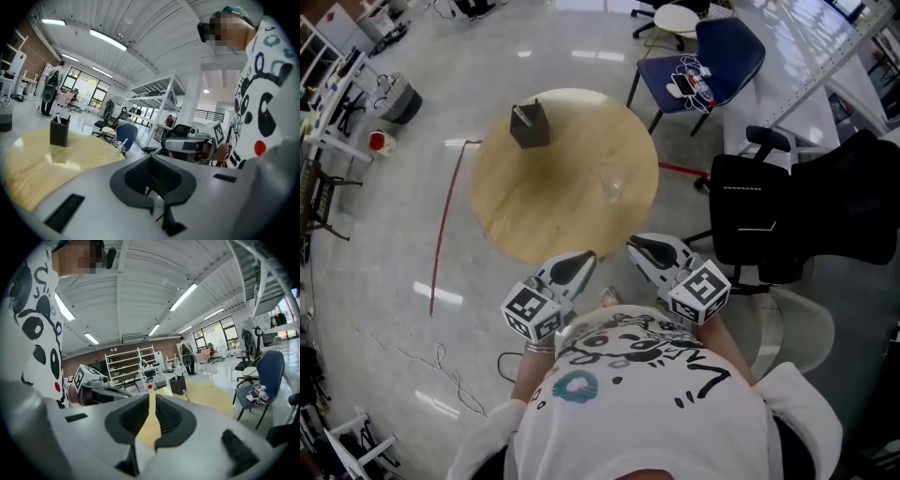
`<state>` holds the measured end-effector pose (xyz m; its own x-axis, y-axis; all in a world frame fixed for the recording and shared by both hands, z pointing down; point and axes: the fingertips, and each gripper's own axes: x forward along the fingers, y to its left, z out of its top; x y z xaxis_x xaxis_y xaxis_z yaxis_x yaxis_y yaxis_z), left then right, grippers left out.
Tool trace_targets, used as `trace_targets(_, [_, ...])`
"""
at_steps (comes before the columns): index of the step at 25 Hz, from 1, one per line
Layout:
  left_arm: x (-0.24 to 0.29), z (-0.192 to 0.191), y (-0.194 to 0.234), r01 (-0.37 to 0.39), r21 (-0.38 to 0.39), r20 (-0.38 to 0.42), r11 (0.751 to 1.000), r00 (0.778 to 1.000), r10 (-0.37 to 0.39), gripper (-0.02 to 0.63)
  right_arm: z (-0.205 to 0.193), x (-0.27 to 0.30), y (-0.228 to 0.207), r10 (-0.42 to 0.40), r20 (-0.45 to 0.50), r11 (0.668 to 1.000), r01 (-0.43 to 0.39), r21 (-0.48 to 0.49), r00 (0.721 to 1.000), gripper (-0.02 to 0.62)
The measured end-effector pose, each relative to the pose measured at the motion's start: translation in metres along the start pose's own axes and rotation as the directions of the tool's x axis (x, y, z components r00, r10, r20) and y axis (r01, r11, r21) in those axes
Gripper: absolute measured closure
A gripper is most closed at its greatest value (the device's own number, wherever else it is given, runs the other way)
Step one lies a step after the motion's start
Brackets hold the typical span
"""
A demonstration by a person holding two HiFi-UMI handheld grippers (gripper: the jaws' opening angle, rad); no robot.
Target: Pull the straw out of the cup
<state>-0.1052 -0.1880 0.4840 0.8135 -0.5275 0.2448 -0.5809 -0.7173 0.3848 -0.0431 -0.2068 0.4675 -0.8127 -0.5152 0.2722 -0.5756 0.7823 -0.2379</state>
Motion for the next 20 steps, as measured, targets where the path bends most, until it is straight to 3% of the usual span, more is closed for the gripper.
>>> trace_targets(11, [0.015, 0.004, 0.038, 0.017, -0.047, -0.021, 0.999, 1.000, -0.018, 0.591, 0.007, 0.027, -0.024, -0.040, -0.054, 0.999, 0.040, -0.014, 0.998, 0.566])
trace_targets(20, [0.062, 0.011, 0.059, -0.038, -0.031, -0.043, 0.999, 0.998, 0.037, 0.591, -0.009, 0.037, -0.087, -0.052, -0.134, 0.994, 0.038, -0.106, 0.990, 0.565])
